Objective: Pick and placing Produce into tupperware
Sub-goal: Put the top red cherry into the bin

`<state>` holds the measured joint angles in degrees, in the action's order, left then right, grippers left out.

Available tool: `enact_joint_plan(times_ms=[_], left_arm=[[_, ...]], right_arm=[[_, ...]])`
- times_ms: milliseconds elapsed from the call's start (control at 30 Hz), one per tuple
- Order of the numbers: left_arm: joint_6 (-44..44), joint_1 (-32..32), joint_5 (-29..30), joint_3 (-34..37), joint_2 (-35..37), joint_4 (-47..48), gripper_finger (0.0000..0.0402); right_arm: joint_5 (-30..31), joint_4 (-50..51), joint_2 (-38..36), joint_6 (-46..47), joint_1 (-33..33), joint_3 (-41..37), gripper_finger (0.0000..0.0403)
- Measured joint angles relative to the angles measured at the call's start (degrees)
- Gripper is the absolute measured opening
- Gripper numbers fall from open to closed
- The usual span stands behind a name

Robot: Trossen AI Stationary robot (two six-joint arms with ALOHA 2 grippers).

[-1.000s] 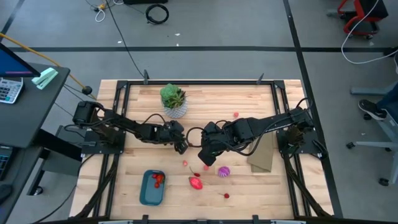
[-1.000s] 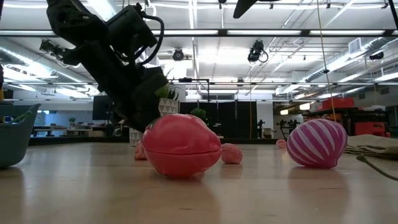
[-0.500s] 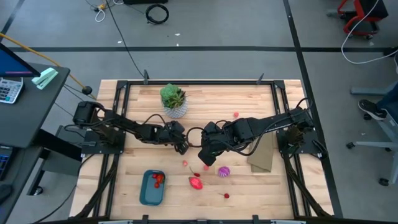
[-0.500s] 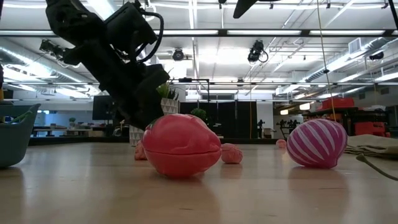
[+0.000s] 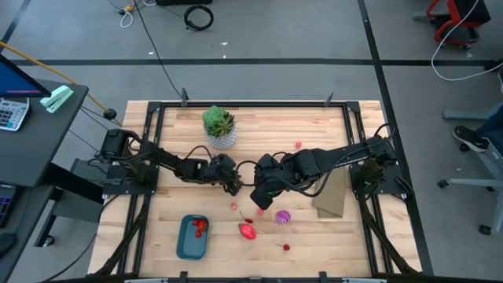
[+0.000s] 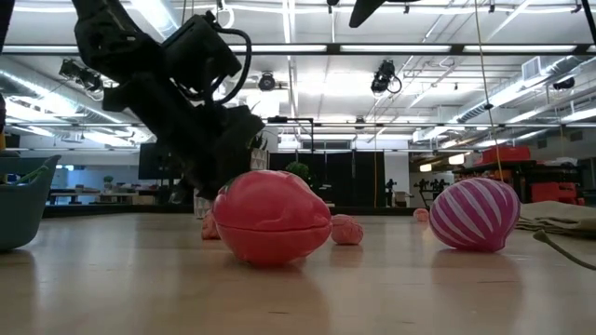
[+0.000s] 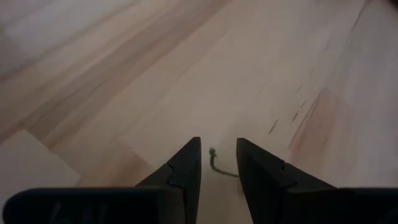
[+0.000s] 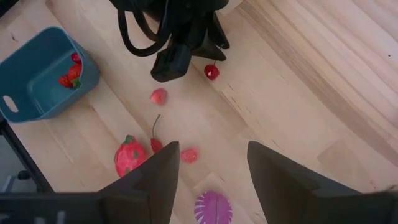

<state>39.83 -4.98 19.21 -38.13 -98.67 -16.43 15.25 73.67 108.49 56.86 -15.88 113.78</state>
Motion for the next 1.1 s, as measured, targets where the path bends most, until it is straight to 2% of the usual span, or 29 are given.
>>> enact_joint_plan(times_ms=[300,667,867,1100], left_arm=[[-0.2,0.2,0.0,0.0,0.0,0.0,0.0093],[0.1,-0.1,0.0,0.0,0.0,1.1,0.0009],[1.3,-0.2,-0.4,0.0,0.0,0.9,0.0006],[1.3,-1.7,-6.6,-0.2,4.7,0.5,0.0004]], right_arm=[[0.0,0.0,0.0,0.0,0.0,0.0,0.0199],[1.3,0.0,0.0,0.0,0.0,0.0,0.0199],[1.3,0.0,0.0,0.0,0.0,0.0,0.0199],[1.3,0.1,0.0,0.0,0.0,0.0,0.0199]])
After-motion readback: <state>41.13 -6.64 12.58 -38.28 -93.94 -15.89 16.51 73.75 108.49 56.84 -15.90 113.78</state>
